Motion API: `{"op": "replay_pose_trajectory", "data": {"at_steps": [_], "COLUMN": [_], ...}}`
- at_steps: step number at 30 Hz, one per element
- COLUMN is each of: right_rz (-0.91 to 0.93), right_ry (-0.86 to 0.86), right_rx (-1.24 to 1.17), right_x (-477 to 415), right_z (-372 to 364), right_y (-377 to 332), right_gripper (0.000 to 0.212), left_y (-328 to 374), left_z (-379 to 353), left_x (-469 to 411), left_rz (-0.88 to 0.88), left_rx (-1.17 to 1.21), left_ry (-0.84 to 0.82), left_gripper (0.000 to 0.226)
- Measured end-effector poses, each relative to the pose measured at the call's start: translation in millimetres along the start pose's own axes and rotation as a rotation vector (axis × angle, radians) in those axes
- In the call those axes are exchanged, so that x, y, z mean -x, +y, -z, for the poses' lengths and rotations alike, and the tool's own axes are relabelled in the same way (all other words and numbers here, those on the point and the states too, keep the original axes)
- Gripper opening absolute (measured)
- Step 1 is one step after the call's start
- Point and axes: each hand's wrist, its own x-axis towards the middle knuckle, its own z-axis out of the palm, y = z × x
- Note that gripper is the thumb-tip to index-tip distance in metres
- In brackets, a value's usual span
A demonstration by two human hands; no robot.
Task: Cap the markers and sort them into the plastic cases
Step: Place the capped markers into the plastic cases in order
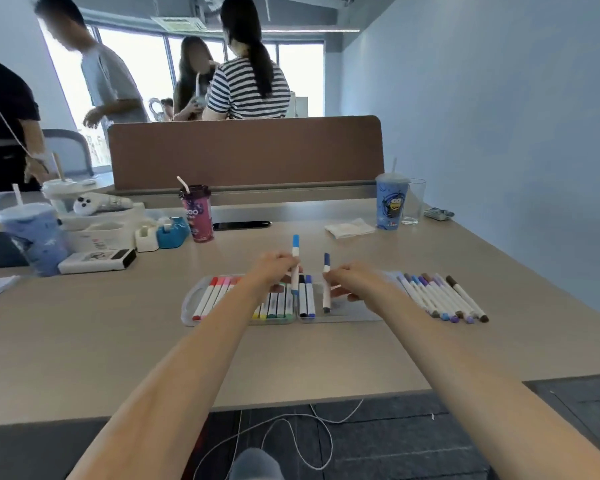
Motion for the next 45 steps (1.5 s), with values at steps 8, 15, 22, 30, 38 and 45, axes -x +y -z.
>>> {"op": "replay_pose_trajectory", "data": {"at_steps": [8, 15, 22, 30, 38, 45], "right_rz": [-0.08, -0.116, -0.081, -0.102, -0.087, -0.058], "right_ry": [0.022, 0.024, 0.027, 0.034, 0.085, 0.119], "right_rx": [0.144, 0.217, 0.337, 0.271, 0.287, 0.316], "right_x": [-18.4, -17.3, -13.9, -15.7, -20.3, -24.8], "right_z": [-20.7, -25.0, -29.4, -33.5, -36.6, -33.6], "right_y": [-9.5, -11.2, -14.9, -16.4, -14.2, -6.6], "right_gripper": [0.018, 0.019, 0.025, 0.025, 0.022, 0.022], "left_y": [-7.5, -15.8, -23.2, -22.7, -18.9, -18.3], "left_z": [16.6, 22.7, 23.1, 22.2, 26.6, 26.4], "left_x": [-6.4, -8.7, -14.0, -20.0, -20.7, -20.7], "left_rz": [-0.017, -0.027, 0.0, -0.002, -0.007, -0.02], "left_rx": [0.045, 0.048, 0.059, 0.032, 0.01, -0.024], "left_ry": [-0.08, -0.115, -0.114, -0.116, -0.106, -0.093], "left_gripper": [0.017, 0.012, 0.017, 0.022, 0.021, 0.022]}}
